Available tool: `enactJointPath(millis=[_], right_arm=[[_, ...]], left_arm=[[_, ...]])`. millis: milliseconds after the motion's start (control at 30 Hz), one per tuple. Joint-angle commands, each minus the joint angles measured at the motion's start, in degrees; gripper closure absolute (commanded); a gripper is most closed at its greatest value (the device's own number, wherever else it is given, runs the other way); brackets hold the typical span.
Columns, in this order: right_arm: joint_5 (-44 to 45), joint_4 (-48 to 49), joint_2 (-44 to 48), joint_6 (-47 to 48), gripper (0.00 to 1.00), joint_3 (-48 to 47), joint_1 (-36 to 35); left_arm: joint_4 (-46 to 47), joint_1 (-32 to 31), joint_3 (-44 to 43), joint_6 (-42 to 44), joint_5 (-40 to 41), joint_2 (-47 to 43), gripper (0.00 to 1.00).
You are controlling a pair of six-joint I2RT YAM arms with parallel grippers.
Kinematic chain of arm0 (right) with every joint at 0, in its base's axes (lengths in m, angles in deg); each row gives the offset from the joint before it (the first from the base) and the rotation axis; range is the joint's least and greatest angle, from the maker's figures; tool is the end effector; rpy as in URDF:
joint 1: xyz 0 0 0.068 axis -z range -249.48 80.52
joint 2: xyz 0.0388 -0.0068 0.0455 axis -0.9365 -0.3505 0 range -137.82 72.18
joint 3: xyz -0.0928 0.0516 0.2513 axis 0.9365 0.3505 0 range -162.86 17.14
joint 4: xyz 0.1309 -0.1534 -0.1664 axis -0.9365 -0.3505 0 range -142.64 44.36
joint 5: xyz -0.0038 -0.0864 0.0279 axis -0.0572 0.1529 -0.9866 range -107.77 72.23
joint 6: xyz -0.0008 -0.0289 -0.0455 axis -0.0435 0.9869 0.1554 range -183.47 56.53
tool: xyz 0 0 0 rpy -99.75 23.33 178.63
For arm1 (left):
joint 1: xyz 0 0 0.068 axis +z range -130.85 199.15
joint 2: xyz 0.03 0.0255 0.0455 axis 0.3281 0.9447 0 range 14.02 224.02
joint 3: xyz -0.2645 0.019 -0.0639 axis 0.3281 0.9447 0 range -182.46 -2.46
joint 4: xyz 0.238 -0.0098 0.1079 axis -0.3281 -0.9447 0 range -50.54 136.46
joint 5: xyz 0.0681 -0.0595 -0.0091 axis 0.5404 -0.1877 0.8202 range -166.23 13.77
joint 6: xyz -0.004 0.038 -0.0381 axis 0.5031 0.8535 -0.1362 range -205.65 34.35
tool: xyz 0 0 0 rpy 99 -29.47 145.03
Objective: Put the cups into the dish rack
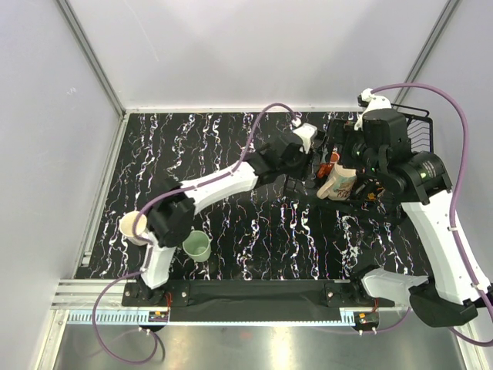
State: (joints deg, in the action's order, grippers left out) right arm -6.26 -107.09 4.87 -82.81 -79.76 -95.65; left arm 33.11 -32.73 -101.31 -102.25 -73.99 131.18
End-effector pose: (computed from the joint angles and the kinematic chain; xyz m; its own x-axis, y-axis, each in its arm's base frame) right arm 0.1771 0.0792 0.4728 -0.5397 0.0963 -0.8363 -0.1075 0.9774 0.1819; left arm 0.3007 -0.3808 0.2708 -0.5291 0.2122 -0.8216 0.6413 0.7341 -0.2234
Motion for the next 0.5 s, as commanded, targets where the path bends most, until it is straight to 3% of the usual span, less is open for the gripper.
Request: enactJointPath(millis=[0, 267, 467], right_arm=[[0.4, -2.7, -1.0, -2.8, 0.00, -2.9, 0.3], [1.4, -5.4, -1.5, -9.6, 0.00, -3.0, 0.3], [-10.9, -8.6, -5.2, -5.6, 0.00, -2.7, 0.2]], left_arm=[[0.3, 0.4, 5.2, -3.3, 2.9, -9.0, 0.50], [-6.3, 0.6, 20.8, -12.2, 5.5, -29.9, 0.47], [-18.7, 2.3, 27.6, -17.1, 10.8, -45.4, 0.45]])
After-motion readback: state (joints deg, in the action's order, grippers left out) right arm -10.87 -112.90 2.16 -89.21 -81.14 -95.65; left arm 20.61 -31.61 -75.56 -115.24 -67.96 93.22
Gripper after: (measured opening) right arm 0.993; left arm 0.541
